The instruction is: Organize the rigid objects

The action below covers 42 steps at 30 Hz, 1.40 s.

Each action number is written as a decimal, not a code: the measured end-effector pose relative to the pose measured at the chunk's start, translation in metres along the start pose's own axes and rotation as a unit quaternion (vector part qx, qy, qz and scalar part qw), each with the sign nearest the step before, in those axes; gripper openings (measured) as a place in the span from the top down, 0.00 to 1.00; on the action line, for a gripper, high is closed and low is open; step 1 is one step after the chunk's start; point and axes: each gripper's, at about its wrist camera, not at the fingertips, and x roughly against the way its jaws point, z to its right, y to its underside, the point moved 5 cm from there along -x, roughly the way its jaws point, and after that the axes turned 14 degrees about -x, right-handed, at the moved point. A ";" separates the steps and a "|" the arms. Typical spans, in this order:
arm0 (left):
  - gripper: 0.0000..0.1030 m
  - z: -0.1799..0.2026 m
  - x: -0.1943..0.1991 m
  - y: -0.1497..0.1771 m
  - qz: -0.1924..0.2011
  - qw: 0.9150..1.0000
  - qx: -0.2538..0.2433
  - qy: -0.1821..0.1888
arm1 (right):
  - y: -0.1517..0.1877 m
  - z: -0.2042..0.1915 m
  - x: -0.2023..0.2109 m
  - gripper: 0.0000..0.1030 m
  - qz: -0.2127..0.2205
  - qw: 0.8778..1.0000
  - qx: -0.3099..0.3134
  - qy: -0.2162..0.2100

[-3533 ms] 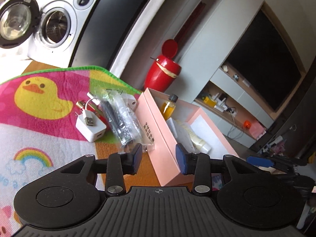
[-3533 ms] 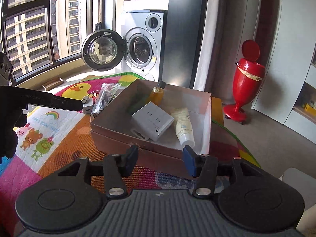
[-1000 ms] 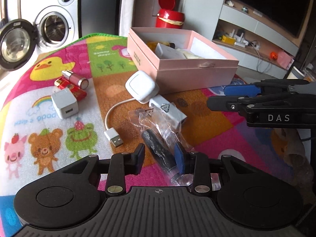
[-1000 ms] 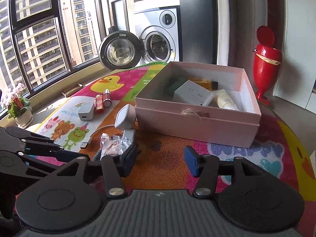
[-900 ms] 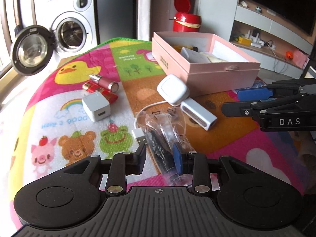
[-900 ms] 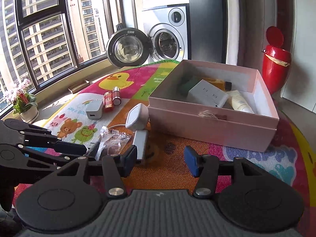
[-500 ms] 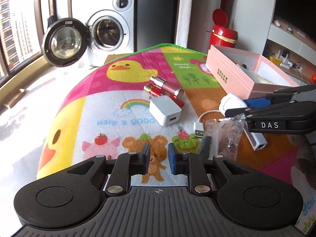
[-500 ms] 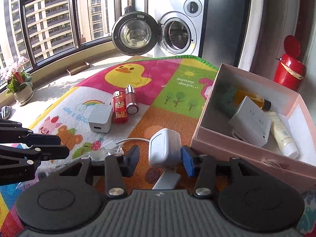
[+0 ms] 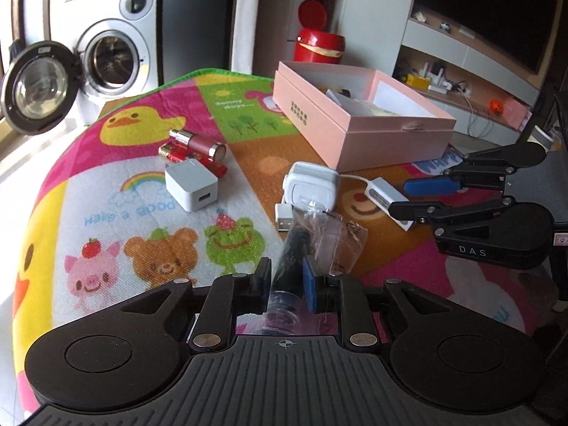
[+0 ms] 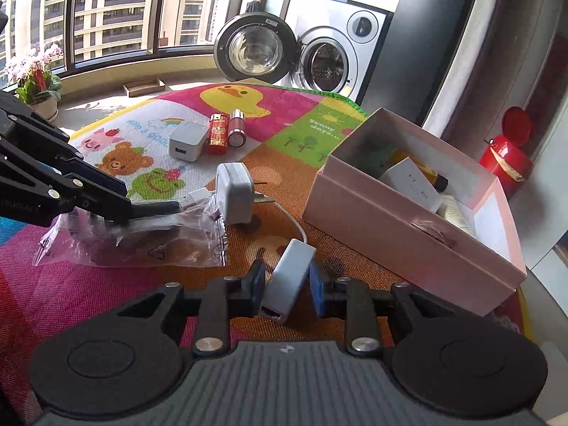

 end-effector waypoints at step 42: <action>0.78 0.067 0.020 -0.015 0.014 0.994 -0.106 0.035 | -0.016 0.038 0.080 0.81 0.039 0.993 -0.071 -0.089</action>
